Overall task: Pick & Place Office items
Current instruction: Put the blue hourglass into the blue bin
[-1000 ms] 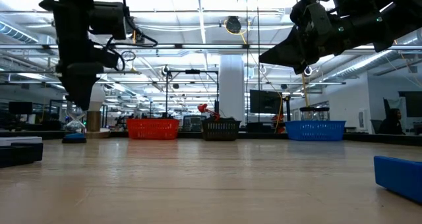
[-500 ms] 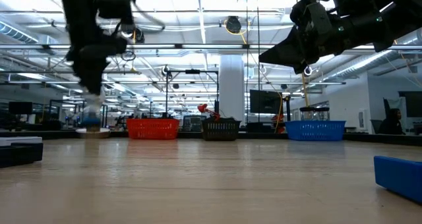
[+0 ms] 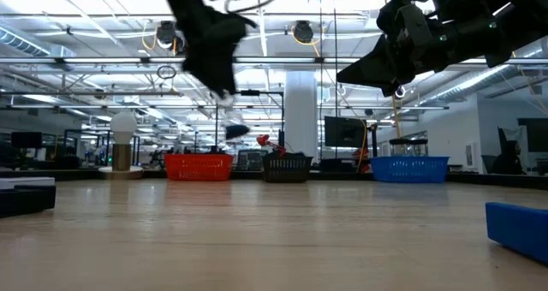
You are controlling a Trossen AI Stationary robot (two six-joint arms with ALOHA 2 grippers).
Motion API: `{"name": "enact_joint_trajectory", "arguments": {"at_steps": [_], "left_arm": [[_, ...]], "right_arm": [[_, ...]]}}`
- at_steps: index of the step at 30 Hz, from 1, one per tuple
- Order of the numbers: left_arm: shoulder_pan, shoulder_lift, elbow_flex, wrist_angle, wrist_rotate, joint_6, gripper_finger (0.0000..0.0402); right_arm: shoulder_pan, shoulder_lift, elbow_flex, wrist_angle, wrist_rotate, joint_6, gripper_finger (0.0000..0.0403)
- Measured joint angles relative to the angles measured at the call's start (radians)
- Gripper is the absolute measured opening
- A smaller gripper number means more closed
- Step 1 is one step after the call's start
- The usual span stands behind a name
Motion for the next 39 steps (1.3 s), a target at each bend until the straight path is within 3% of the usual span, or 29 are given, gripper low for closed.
{"name": "enact_joint_trajectory", "arguments": {"at_steps": [8,14,29,39], "left_arm": [[-0.030,0.302,0.257,0.000,0.045,0.137,0.0211],[-0.028,0.419,0.365,-0.012,0.044,0.181,0.0211],[-0.027,0.506,0.375,0.021,0.058,0.201,0.0212],[-0.035,0.499,0.374,0.020,0.066,0.221,0.0296]], "right_arm": [[0.000,0.000,0.000,-0.006,0.000,0.000,0.0004],[0.000,0.000,0.000,-0.020,0.000,0.000,0.0004],[0.000,0.000,0.000,-0.028,0.000,0.000,0.0004],[0.000,0.000,0.000,-0.028,-0.001,0.000,0.0004]]}}
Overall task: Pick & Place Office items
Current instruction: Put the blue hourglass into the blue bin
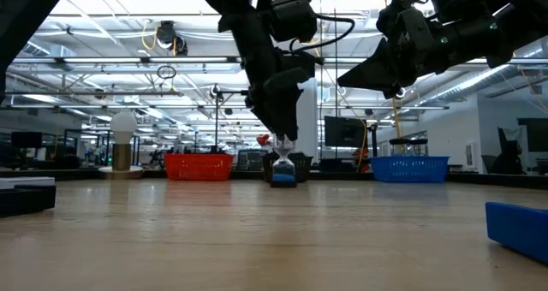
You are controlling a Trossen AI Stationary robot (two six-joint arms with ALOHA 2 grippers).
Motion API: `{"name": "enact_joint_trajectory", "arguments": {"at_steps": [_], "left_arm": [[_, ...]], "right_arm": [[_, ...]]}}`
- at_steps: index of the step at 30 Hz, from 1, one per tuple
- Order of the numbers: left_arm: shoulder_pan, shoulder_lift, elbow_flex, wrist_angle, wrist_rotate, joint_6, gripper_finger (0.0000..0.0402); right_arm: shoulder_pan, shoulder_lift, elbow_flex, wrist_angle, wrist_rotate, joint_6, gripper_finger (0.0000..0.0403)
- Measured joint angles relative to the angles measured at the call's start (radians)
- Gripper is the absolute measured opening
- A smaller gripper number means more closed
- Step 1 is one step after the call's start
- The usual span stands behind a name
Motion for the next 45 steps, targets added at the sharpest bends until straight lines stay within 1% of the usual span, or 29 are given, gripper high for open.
{"name": "enact_joint_trajectory", "arguments": {"at_steps": [6,10,14,17,19,22,25,28,32,34,37,39,42,44,45], "left_arm": [[0.003,-0.039,0.000,-0.037,0.000,0.004,0.0318],[0.003,-0.091,0.000,-0.075,-0.010,0.007,0.0317],[-0.016,-0.147,0.000,-0.118,-0.090,0.029,0.0300],[-0.034,-0.196,-0.013,-0.156,-0.097,0.084,0.0275],[-0.051,-0.241,-0.053,-0.179,-0.088,0.118,0.0251],[-0.078,-0.334,-0.175,-0.126,-0.086,0.141,0.0205],[-0.094,-0.455,-0.362,-0.005,-0.075,0.138,0.0153],[-0.098,-0.592,-0.572,0.190,-0.034,0.127,0.0107],[-0.102,-0.762,-0.822,0.474,0.035,0.127,0.0059],[-0.102,-0.843,-0.918,0.577,0.056,0.126,0.0038],[-0.102,-0.960,-1.028,0.681,0.054,0.092,0.0010],[-0.102,-1.026,-1.088,0.722,0.054,0.054,0.0005],[-0.102,-1.094,-1.151,0.797,0.049,0.019,0.0019],[-0.102,-1.130,-1.208,0.886,0.021,0.022,0.0029],[-0.103,-1.143,-1.246,0.968,0.012,0.029,0.0032]], "right_arm": [[0.000,0.000,0.000,-0.001,0.000,0.000,0.0004],[0.000,0.000,0.000,-0.010,0.000,-0.001,0.0004],[0.000,0.000,0.000,-0.009,0.000,-0.002,0.0004],[0.000,0.000,0.000,-0.008,0.000,-0.002,0.0004],[0.000,0.000,0.000,-0.014,0.001,-0.001,0.0004],[0.000,0.000,0.000,-0.019,0.001,-0.002,0.0004],[0.000,0.000,0.000,-0.017,0.002,-0.014,0.0004],[-0.005,0.000,0.000,0.007,0.005,-0.071,0.0004],[-0.021,-0.001,0.000,0.049,0.006,-0.135,0.0004],[-0.025,-0.001,0.000,0.054,0.008,-0.118,0.0004],[-0.027,-0.001,0.000,0.041,0.005,-0.055,0.0004],[-0.027,-0.001,0.000,0.036,0.004,-0.016,0.0004],[-0.027,0.006,0.000,0.054,0.004,0.005,0.0004],[-0.030,0.009,0.000,0.066,0.004,-0.001,0.0004],[-0.032,0.009,0.000,0.069,0.003,-0.004,0.0004]]}}
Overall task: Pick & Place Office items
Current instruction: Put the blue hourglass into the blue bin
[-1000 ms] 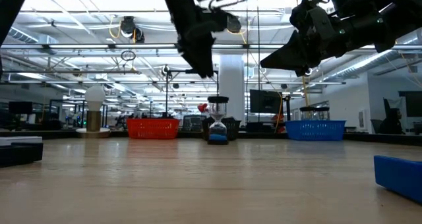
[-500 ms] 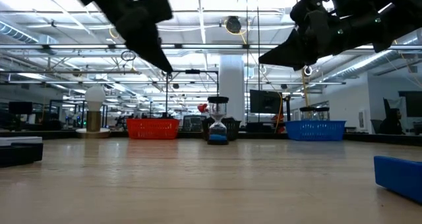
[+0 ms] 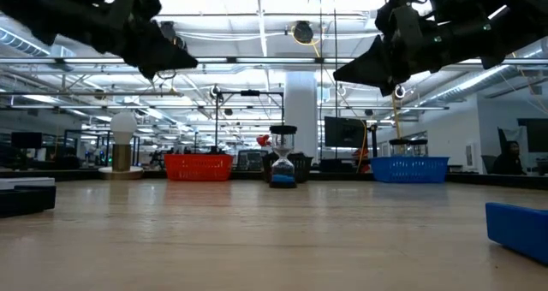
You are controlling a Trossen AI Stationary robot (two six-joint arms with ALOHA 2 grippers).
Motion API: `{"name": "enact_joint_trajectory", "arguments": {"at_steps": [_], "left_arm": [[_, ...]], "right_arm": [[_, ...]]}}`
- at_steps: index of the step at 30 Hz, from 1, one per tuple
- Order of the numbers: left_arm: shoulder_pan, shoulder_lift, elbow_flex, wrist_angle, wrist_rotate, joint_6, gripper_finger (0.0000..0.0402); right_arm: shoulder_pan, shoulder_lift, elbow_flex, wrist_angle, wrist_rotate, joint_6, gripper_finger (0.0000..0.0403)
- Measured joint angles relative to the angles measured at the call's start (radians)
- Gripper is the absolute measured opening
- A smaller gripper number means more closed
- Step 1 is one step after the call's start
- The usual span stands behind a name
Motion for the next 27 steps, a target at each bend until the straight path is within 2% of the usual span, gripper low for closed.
{"name": "enact_joint_trajectory", "arguments": {"at_steps": [4,8,13,16,18,23,27], "left_arm": [[-0.002,-0.029,-0.156,0.359,-0.003,0.052,0.0035],[0.006,-0.031,-0.266,0.559,-0.004,0.072,0.0035],[0.011,-0.030,-0.323,0.583,-0.005,0.070,0.0035],[0.011,-0.030,-0.338,0.581,-0.004,0.071,0.0035],[0.010,-0.030,-0.339,0.579,-0.005,0.073,0.0035],[0.010,-0.030,-0.339,0.580,-0.005,0.075,0.0035],[0.010,-0.029,-0.339,0.579,-0.005,0.074,0.0035]], "right_arm": [[-0.009,-0.002,0.000,-0.010,0.007,0.012,0.0002],[-0.009,-0.014,0.061,-0.113,0.057,0.031,0.0001],[-0.014,-0.015,0.235,-0.430,0.060,0.066,0.0001],[-0.015,-0.015,0.302,-0.504,0.061,0.067,0.0001],[-0.015,-0.016,0.316,-0.482,0.061,0.067,0.0001],[-0.015,0.012,0.314,-0.265,0.050,0.025,0.0002],[-0.028,0.076,0.328,-0.159,-0.075,0.007,0.0002]]}}
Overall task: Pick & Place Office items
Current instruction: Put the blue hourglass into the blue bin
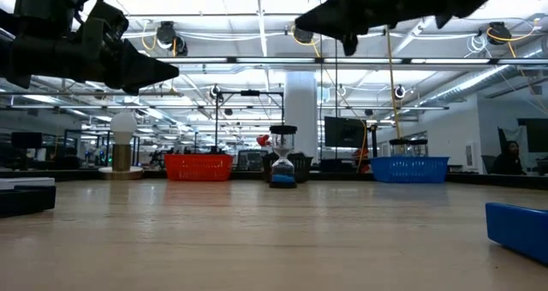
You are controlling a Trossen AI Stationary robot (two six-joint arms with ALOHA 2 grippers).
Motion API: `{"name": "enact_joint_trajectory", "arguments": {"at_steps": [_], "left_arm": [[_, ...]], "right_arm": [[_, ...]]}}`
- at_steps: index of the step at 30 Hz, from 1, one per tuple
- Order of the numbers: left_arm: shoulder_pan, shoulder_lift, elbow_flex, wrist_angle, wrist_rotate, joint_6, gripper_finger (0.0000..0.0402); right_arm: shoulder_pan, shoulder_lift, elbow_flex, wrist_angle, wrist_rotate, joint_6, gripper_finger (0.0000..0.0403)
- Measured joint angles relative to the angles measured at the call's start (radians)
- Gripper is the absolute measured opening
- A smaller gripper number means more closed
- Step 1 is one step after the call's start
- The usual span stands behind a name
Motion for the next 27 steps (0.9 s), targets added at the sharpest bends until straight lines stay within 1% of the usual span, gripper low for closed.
{"name": "enact_joint_trajectory", "arguments": {"at_steps": [2,3,6,8,12,15,17,18,21,23,25,27], "left_arm": [[0.000,0.000,0.000,0.000,0.000,0.001,0.0035],[0.000,0.000,0.000,0.000,0.000,0.001,0.0035],[0.000,0.000,0.000,-0.001,0.000,0.001,0.0035],[0.000,0.000,0.000,-0.001,0.000,0.001,0.0035],[0.000,0.000,0.000,-0.001,0.000,0.001,0.0035],[0.000,0.000,0.000,-0.001,0.000,0.001,0.0035],[0.000,0.000,0.000,-0.001,0.000,0.001,0.0035],[0.000,0.000,0.000,-0.003,-0.001,0.001,0.0035],[0.000,0.000,0.000,-0.003,0.000,0.001,0.0035],[0.000,0.000,0.000,-0.008,0.000,0.001,0.0035],[0.000,0.000,0.000,-0.007,0.000,0.001,0.0035],[0.000,0.000,0.000,-0.008,-0.001,0.001,0.0035]], "right_arm": [[-0.001,0.021,0.047,-0.077,-0.004,0.015,0.0002],[-0.001,0.032,0.080,-0.153,0.020,0.024,0.0002],[-0.002,0.079,0.198,-0.402,0.159,0.029,0.0003],[-0.008,0.115,0.285,-0.531,0.211,0.050,0.0011],[-0.027,0.185,0.437,-0.745,0.204,0.107,0.0048],[-0.043,0.241,0.516,-0.902,0.201,0.153,0.0085],[-0.054,0.260,0.546,-0.997,0.184,0.184,0.0112],[-0.060,0.270,0.554,-1.035,0.169,0.197,0.0124],[-0.074,0.301,0.563,-1.054,0.122,0.229,0.0163],[-0.074,0.312,0.559,-1.087,0.107,0.233,0.0188],[-0.074,0.326,0.563,-1.064,0.100,0.232,0.0214],[-0.073,0.328,0.561,-1.079,0.100,0.230,0.0239]]}}
